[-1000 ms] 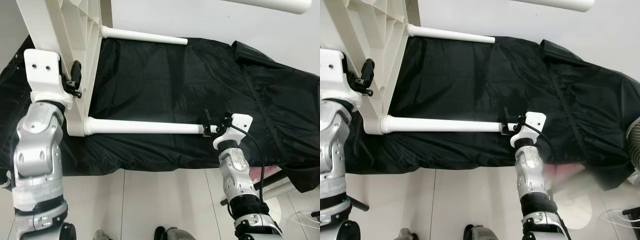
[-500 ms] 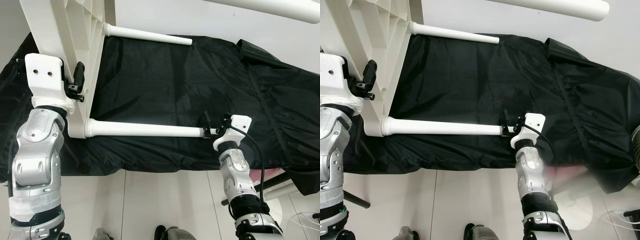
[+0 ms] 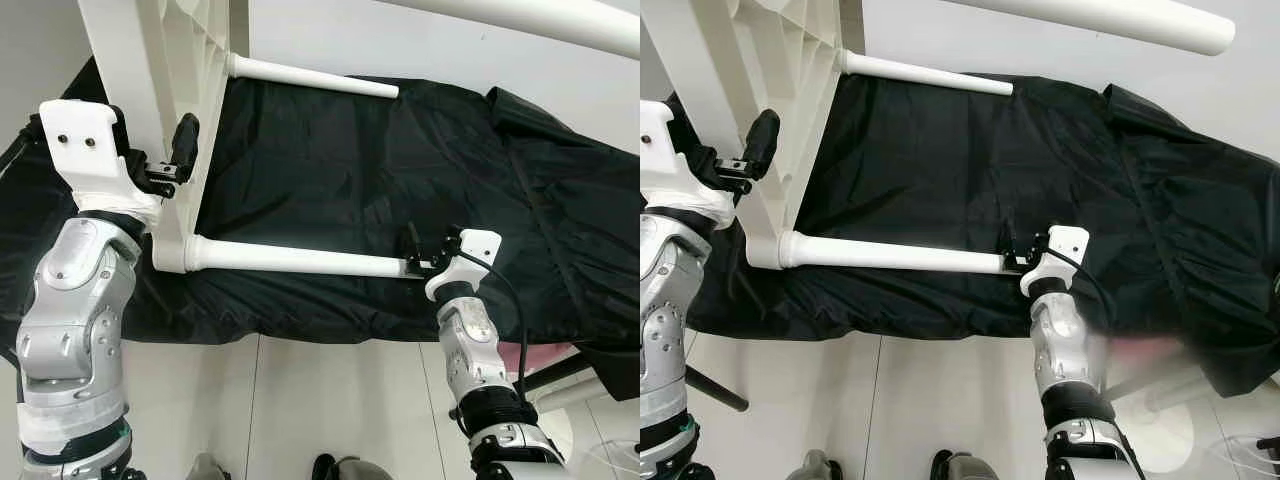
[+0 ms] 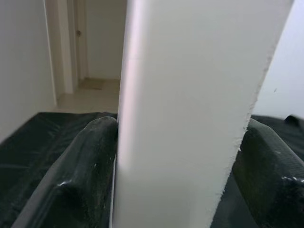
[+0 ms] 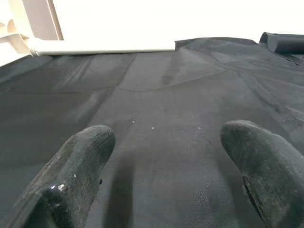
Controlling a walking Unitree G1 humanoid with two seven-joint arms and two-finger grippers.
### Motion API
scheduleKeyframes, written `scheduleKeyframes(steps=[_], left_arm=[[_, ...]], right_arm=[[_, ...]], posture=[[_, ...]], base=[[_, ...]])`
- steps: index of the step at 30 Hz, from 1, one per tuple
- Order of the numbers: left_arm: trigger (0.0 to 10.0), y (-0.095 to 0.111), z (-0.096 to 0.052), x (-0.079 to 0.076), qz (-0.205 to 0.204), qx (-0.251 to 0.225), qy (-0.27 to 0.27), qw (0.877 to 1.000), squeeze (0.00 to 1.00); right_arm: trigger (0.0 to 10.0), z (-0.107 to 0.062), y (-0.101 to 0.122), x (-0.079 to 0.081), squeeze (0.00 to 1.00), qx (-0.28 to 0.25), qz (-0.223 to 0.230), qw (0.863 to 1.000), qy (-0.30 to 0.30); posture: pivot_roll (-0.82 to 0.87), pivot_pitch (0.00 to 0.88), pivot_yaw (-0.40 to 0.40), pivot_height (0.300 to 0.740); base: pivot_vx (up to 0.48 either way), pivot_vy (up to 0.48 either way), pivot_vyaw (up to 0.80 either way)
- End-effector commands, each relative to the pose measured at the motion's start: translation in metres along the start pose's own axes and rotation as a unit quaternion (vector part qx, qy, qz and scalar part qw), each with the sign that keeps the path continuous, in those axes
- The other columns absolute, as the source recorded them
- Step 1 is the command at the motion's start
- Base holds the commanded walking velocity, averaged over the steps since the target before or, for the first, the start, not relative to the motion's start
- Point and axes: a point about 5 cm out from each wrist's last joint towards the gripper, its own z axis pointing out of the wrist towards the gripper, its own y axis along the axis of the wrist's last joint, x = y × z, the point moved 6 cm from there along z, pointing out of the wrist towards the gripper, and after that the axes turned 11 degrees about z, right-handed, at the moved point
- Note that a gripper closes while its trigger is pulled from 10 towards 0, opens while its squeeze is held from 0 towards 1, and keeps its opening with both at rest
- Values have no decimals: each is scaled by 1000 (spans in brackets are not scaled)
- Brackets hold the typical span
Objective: Building children table
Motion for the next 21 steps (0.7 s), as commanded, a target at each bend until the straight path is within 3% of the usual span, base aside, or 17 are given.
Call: scheduleKeyframes(steps=[1, 4, 13, 17, 21], left_arm=[[10000, 11, -2, -20, -15, -26, -84, 996, 0], [10000, 13, -4, -18, -31, -33, -83, 996, 0], [10000, -6, -29, -6, -10, -21, -69, 997, 0], [10000, -7, -44, 0, 17, -23, -53, 998, 0], [10000, -6, -49, -1, 18, -25, -56, 998, 0]], right_arm=[[10000, -1, 1, -2, 0, -3, -7, 1000, -2], [10000, -1, 2, -2, 0, -6, -9, 1000, 0], [10000, -2, 7, 2, 0, -23, -14, 1000, 7], [10000, -3, 6, 3, 0, -23, -21, 999, 8], [10000, -3, 6, 3, 0, -22, -20, 1000, 8]], posture=[[94, 127, -103, 740], [94, 127, -103, 740], [100, 132, -104, 740], [107, 136, -109, 740], [110, 139, -110, 740]], base=[[0, 0, 0], [0, 0, 0], [0, 0, 0], [0, 0, 0], [0, 0, 0]])
